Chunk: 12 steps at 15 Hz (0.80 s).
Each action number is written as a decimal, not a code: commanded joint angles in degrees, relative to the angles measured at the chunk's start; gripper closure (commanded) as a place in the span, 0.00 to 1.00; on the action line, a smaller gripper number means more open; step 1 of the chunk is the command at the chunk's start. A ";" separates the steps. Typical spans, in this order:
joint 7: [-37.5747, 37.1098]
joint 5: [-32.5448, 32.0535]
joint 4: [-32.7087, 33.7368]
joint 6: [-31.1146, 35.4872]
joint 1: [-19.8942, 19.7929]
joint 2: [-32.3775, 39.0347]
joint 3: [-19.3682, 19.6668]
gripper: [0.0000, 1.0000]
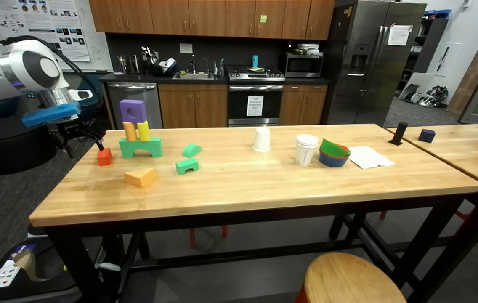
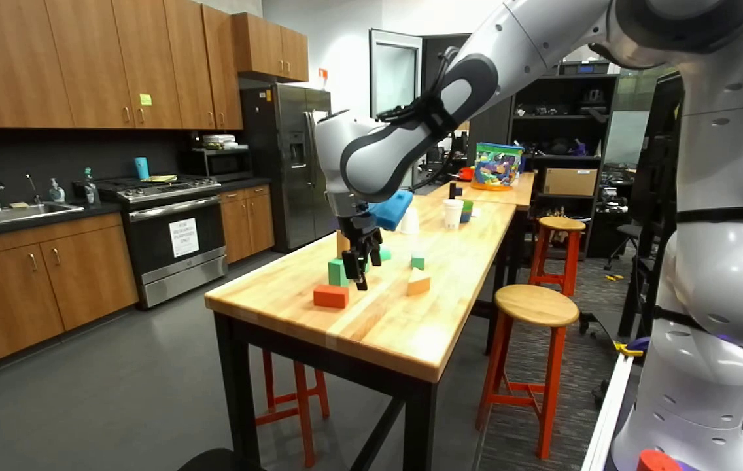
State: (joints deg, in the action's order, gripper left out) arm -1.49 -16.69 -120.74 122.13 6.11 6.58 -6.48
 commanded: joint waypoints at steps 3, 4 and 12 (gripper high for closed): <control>-0.19 -0.25 2.47 -0.35 0.95 2.17 -0.09 0.00; 0.02 -0.21 3.28 -0.41 1.12 2.79 -0.19 0.00; -0.37 0.39 9.17 0.40 2.50 7.41 -0.26 0.00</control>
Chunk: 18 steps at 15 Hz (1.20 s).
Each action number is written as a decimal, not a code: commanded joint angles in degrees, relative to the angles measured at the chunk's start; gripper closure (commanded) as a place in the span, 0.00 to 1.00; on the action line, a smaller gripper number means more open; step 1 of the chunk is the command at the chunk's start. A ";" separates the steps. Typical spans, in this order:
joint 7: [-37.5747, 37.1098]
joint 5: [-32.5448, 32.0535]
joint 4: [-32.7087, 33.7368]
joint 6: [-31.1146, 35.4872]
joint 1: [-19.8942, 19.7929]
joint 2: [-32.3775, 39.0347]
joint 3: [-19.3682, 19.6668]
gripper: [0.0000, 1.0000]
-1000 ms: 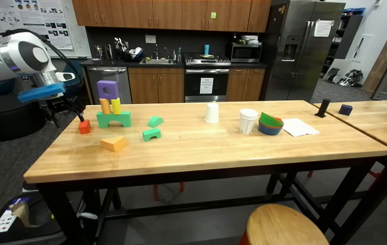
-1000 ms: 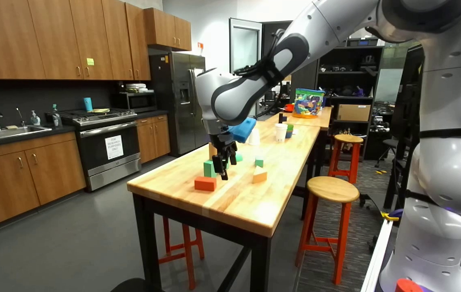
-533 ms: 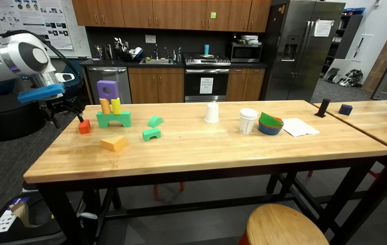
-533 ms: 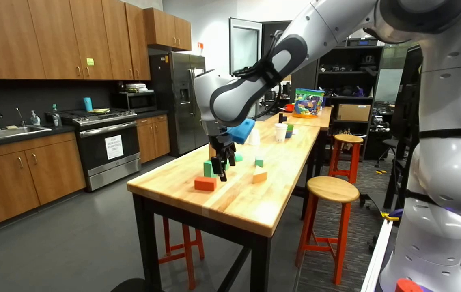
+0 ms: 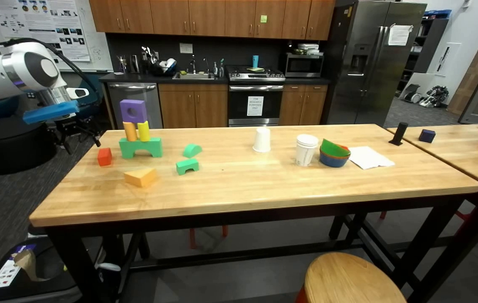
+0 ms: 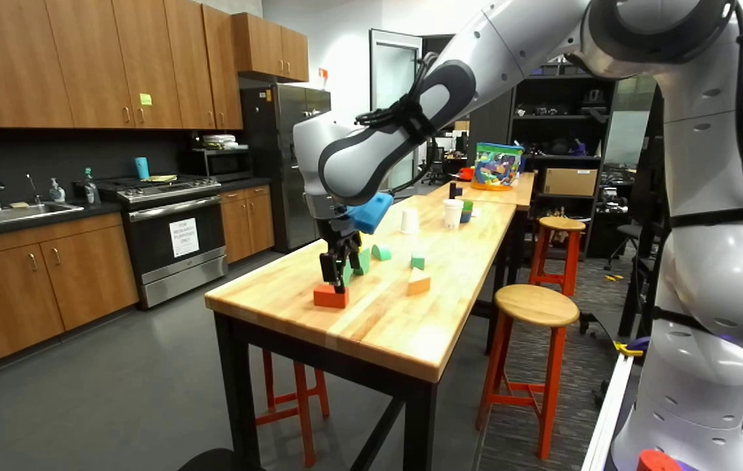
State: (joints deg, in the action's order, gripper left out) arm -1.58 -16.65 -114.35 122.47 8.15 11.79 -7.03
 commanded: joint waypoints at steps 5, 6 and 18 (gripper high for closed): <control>0.48 -0.02 4.35 1.00 0.42 4.22 0.66 0.00; 0.39 -0.02 4.39 1.46 0.40 4.50 0.76 0.00; -1.28 -1.09 3.81 6.25 0.52 7.02 2.36 0.00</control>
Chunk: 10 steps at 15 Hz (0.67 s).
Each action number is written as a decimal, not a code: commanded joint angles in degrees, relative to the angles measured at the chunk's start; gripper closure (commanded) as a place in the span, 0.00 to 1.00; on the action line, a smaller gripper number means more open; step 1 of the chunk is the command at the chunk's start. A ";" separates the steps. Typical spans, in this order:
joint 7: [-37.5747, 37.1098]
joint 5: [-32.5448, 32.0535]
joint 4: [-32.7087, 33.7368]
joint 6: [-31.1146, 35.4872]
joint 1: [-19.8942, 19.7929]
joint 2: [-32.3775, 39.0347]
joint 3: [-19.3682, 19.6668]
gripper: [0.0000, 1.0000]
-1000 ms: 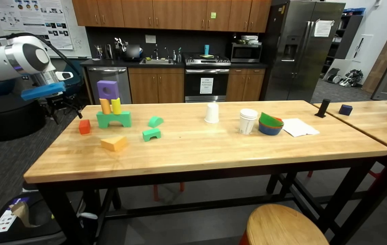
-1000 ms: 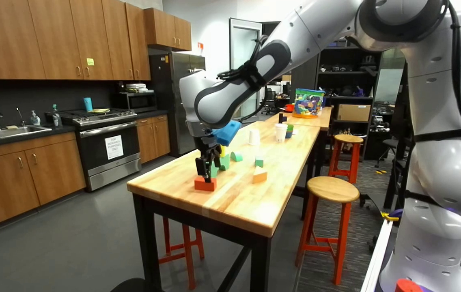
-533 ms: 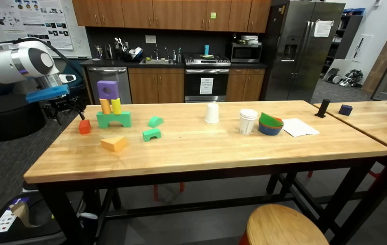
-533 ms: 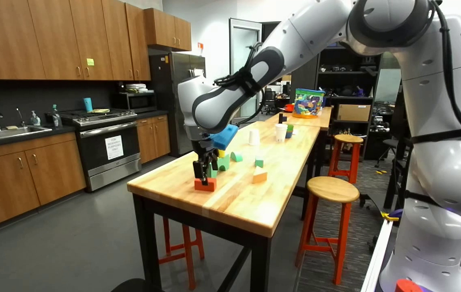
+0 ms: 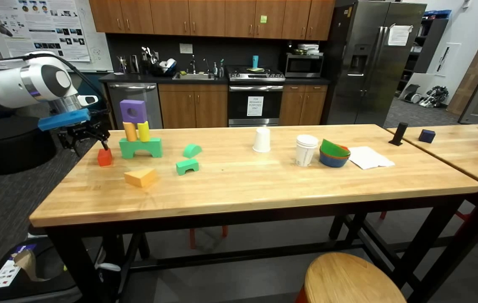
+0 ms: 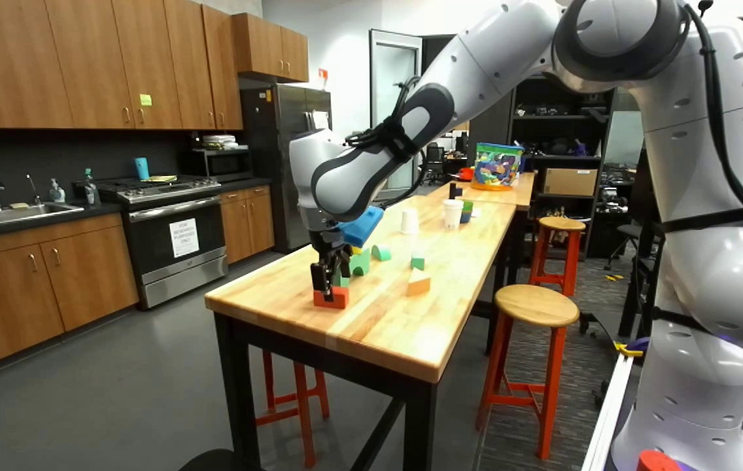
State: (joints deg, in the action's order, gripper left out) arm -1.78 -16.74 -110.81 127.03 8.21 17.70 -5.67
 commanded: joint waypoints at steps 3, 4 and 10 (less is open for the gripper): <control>-0.58 -0.44 0.00 2.81 0.24 2.18 1.47 0.00; -0.55 -0.39 -0.02 3.12 0.28 2.46 1.58 0.00; -0.27 -0.81 -0.48 5.14 0.84 2.54 1.63 0.00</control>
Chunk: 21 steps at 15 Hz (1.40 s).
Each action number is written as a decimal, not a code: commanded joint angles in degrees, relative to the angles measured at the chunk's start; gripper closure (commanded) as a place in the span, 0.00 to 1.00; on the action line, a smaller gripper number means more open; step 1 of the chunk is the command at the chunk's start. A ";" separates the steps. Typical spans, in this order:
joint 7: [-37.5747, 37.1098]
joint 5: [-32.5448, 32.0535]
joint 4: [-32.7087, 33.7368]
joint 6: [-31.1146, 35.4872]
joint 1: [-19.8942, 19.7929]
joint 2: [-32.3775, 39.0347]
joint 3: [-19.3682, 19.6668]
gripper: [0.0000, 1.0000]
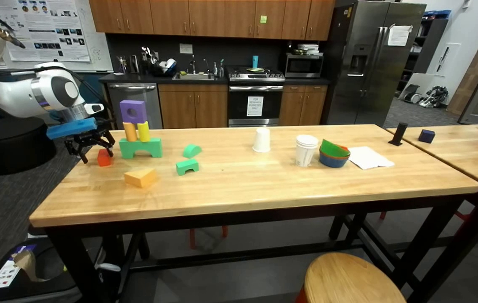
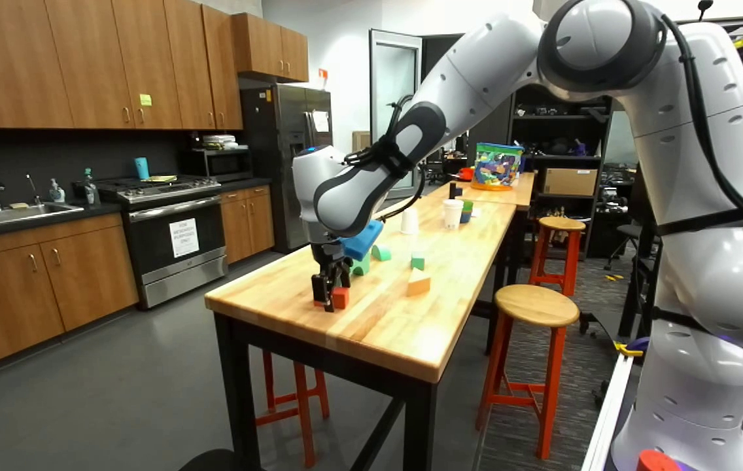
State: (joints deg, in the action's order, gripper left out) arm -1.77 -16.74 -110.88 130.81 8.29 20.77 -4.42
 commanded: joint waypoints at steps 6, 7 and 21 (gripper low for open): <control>-0.30 -1.20 0.15 3.27 1.75 0.00 0.32 0.00; -0.31 -1.20 0.08 3.42 1.91 -0.08 0.30 0.00; 1.58 0.67 -1.50 4.22 1.43 -0.53 -0.51 0.00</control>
State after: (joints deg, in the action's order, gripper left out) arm -1.43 -16.85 -111.33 134.60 10.02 20.80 -4.86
